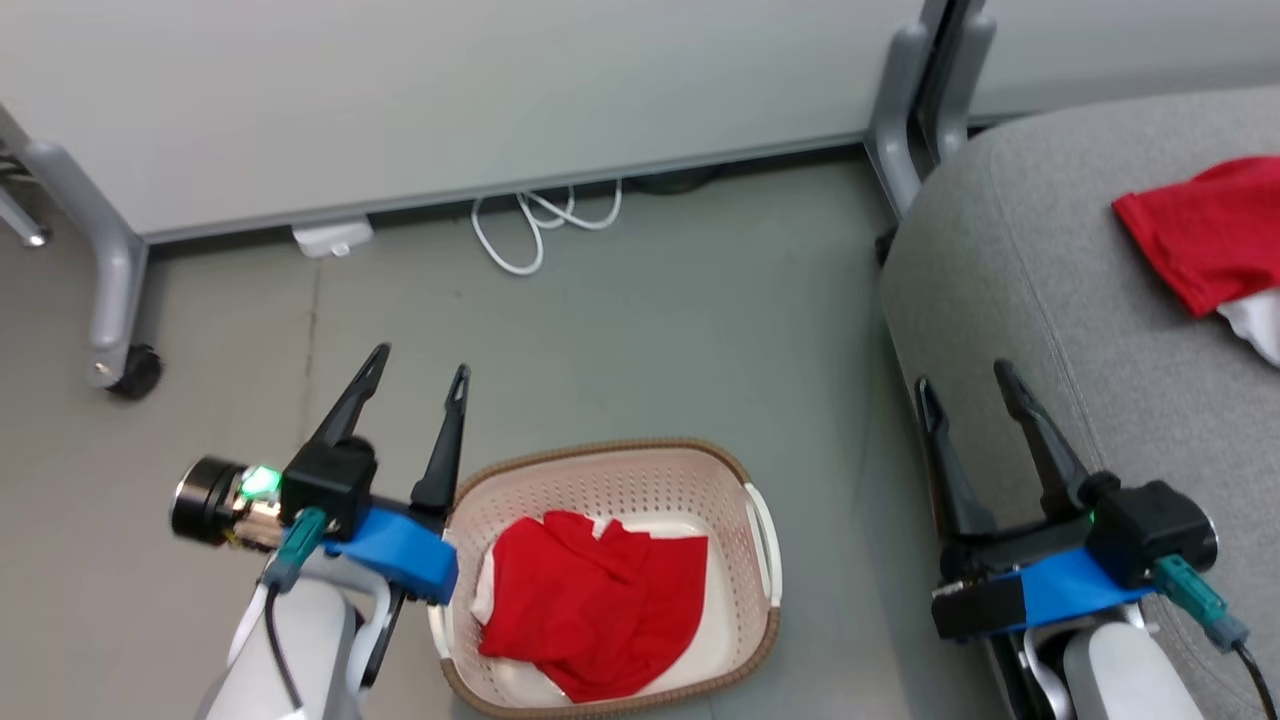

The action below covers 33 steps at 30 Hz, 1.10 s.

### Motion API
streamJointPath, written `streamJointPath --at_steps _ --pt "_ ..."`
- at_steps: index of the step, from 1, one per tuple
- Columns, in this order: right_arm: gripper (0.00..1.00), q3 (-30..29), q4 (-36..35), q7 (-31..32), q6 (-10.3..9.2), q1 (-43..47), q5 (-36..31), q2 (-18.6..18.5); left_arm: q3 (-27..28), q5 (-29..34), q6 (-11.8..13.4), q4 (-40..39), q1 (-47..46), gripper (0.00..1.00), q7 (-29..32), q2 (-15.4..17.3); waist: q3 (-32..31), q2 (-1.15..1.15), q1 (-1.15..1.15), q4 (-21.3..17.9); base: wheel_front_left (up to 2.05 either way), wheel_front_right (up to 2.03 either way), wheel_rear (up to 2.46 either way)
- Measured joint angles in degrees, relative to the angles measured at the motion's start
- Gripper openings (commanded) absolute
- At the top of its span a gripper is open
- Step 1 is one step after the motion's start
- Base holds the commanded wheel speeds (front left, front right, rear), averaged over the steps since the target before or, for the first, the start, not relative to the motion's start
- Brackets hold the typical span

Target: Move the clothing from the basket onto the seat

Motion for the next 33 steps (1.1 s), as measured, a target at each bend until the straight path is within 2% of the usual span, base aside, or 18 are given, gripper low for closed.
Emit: streamJointPath --at_steps 7,17,25,33 --pt "1.00 0.0 -1.7 0.0 0.00 -5.1 -0.1 0.0 -12.3 -2.3 0.0 7.0 -9.7 1.00 0.0 4.4 6.4 0.00 0.00 -2.9 0.00 0.00 0.00" --pt "1.00 1.7 -3.7 0.0 0.00 -10.8 0.7 0.0 -31.2 -6.2 0.0 20.3 -21.0 1.00 0.0 8.4 15.7 0.00 0.00 -7.4 0.00 0.00 0.00" --pt "1.00 2.3 -5.5 0.0 0.00 -13.5 0.5 0.0 -44.6 -10.2 0.0 29.8 -28.9 1.00 0.9 8.5 23.1 0.00 0.00 -10.3 0.00 0.00 0.00" --pt "1.00 2.6 -8.3 0.0 0.00 -15.9 0.5 0.0 -56.9 -14.3 0.0 37.5 -34.8 1.00 7.3 8.9 30.3 0.00 0.00 -12.5 0.00 0.00 0.00"
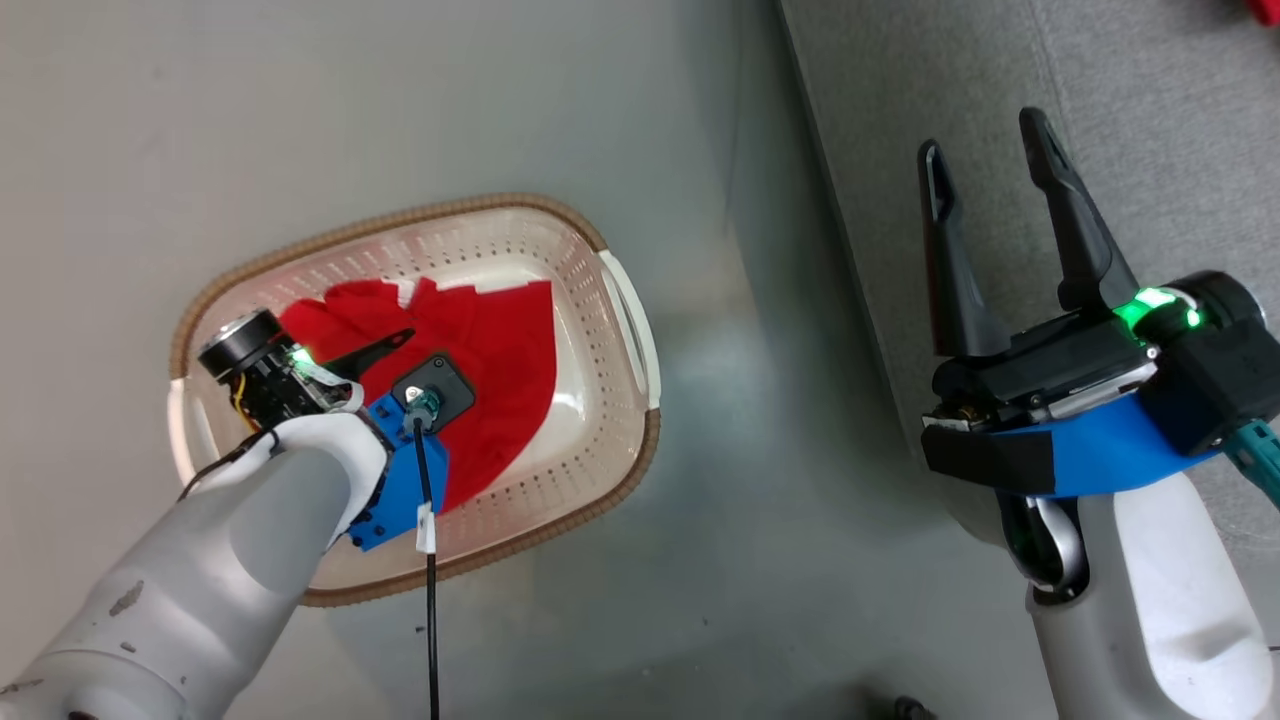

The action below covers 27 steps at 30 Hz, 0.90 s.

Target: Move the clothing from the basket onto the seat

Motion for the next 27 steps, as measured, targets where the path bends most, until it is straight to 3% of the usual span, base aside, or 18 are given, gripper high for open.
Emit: streamJointPath --at_steps 8,27 --pt "1.00 0.5 -3.4 0.0 0.00 -2.0 0.0 0.0 -4.9 -2.0 0.0 3.2 -4.0 1.00 5.5 1.3 7.1 0.00 0.00 -1.6 0.00 0.00 0.00" --pt "1.00 0.5 -12.2 0.0 0.00 -2.2 0.8 0.0 -5.3 2.4 0.0 7.4 -9.0 1.00 11.2 3.6 19.3 0.00 -0.01 -4.9 0.00 0.00 0.00"
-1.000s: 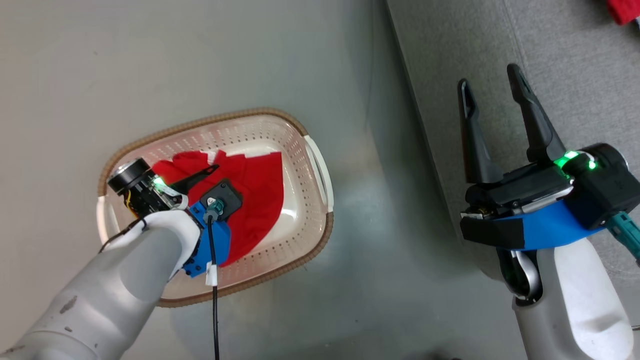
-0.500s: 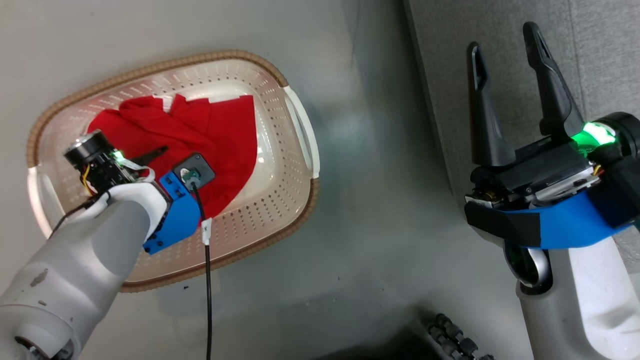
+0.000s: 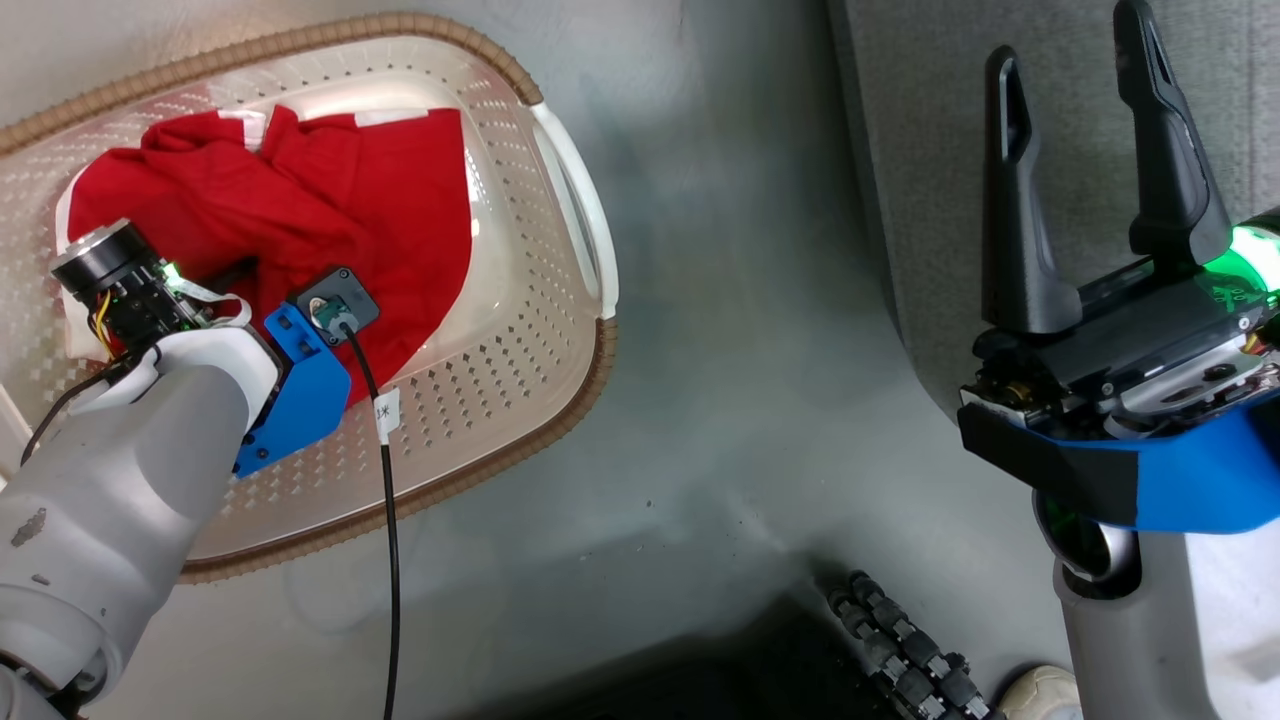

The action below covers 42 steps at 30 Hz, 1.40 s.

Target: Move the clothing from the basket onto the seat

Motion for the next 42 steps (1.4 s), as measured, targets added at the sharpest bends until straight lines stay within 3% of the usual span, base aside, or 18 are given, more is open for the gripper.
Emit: streamJointPath --at_steps 5,6,7,8,19,30,42 --pt "1.00 -0.1 -1.1 0.0 0.00 0.1 -0.3 0.0 0.0 0.4 0.0 0.7 -0.5 1.00 0.7 -0.5 1.2 0.00 0.00 0.4 0.00 0.00 0.00" --pt "1.00 -0.1 -1.3 0.0 0.00 0.1 -0.6 0.0 0.0 0.6 0.0 1.0 -0.6 0.92 1.3 -0.7 1.4 0.00 0.00 0.5 0.00 0.00 0.00" --pt "1.00 -0.1 -1.4 0.0 0.00 0.1 -0.8 0.0 0.0 0.4 0.0 1.1 -0.7 0.33 1.8 -1.0 1.5 0.00 0.00 0.6 0.00 0.00 0.00" --pt "1.00 -0.1 -1.6 0.0 0.00 0.1 -0.9 0.0 0.0 -0.1 0.0 1.2 -0.9 0.00 1.9 -1.2 1.6 0.00 0.00 0.8 0.00 0.00 0.00" --pt "1.00 -0.4 -1.0 0.0 0.00 -0.6 -1.2 0.0 0.0 -1.3 0.0 0.8 -1.2 0.00 1.1 -2.4 0.2 0.00 -0.01 1.6 0.00 0.00 0.00" --pt "1.00 -0.7 1.3 0.0 0.00 -1.1 -2.2 0.0 0.0 -6.4 0.0 -1.2 0.6 0.00 -8.2 -5.4 -5.3 0.00 -0.01 4.1 0.00 0.00 0.00" --pt "1.00 -2.0 7.1 0.0 0.00 0.6 -3.3 0.0 0.1 -14.0 0.0 -2.6 2.3 0.00 -17.0 -9.5 -15.9 0.00 -0.01 8.0 0.00 0.00 0.00"
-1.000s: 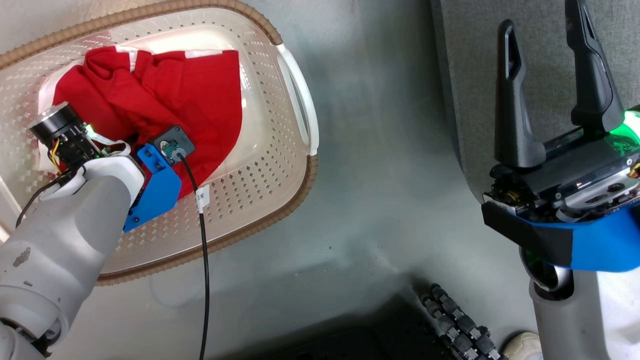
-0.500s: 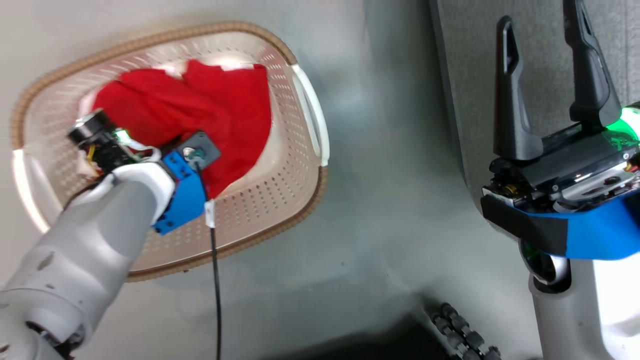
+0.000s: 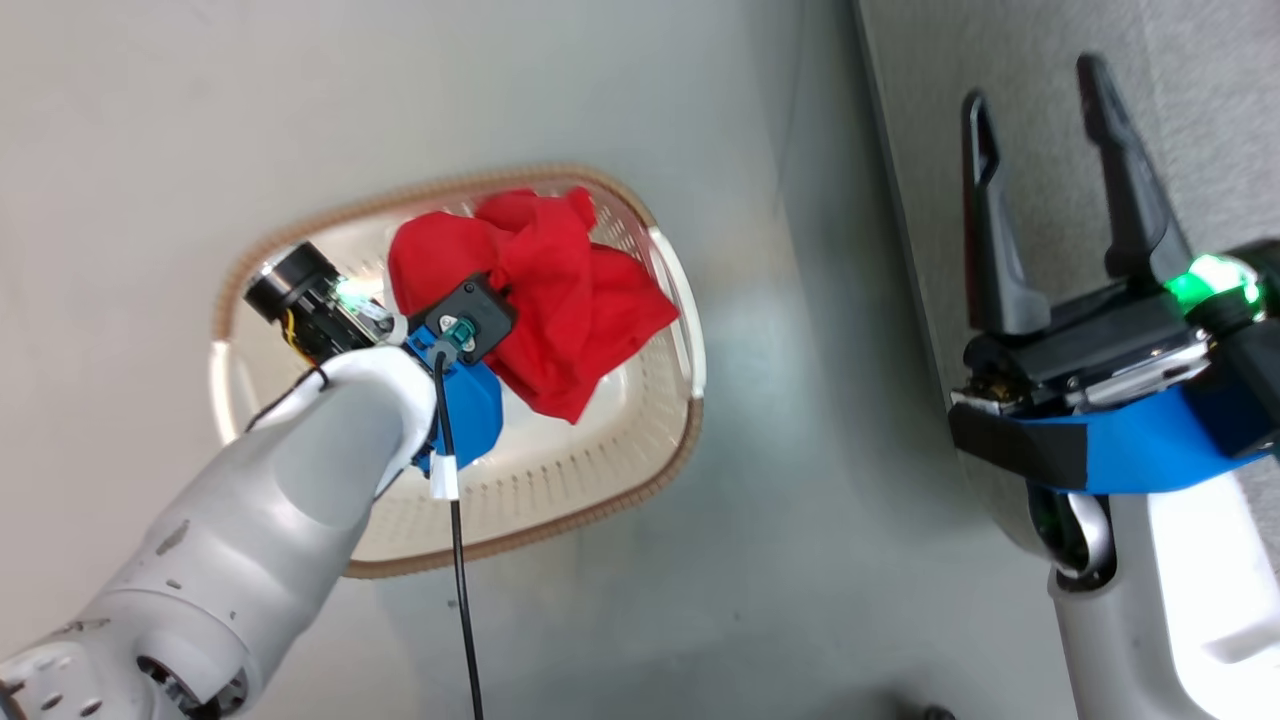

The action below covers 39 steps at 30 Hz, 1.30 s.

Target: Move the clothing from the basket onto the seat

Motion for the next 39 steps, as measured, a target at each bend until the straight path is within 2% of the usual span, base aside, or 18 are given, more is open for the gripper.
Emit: streamJointPath --at_steps 6,11,18,27,39 --pt "1.00 -1.2 2.8 0.0 0.00 3.2 -0.6 0.0 2.1 -3.3 0.0 -1.6 1.7 0.00 -1.3 -0.7 -6.7 0.00 -0.01 1.7 0.00 0.00 0.00" --pt "1.00 -2.2 4.8 0.0 0.00 6.5 -1.0 0.0 6.5 -3.8 0.8 -7.2 3.6 0.00 -1.4 -0.4 -12.5 0.00 -0.01 3.1 0.00 0.00 0.00" --pt "1.00 -3.3 7.5 0.0 0.00 10.8 -1.0 0.0 13.0 -2.4 2.4 -15.2 9.3 0.00 -1.4 0.8 -20.7 0.00 -0.02 4.7 0.00 0.00 0.00" --pt "1.00 -3.3 9.6 0.0 0.00 16.4 -0.2 0.0 22.1 -1.1 3.4 -23.7 17.8 0.00 -1.4 0.5 -30.2 0.00 -0.02 6.3 0.00 0.00 0.00" --pt "1.00 -3.7 10.9 0.0 0.00 22.8 2.0 0.0 28.1 3.2 4.0 -31.4 27.4 0.00 -1.4 0.3 -40.0 0.00 -0.01 8.2 0.00 0.00 0.00"
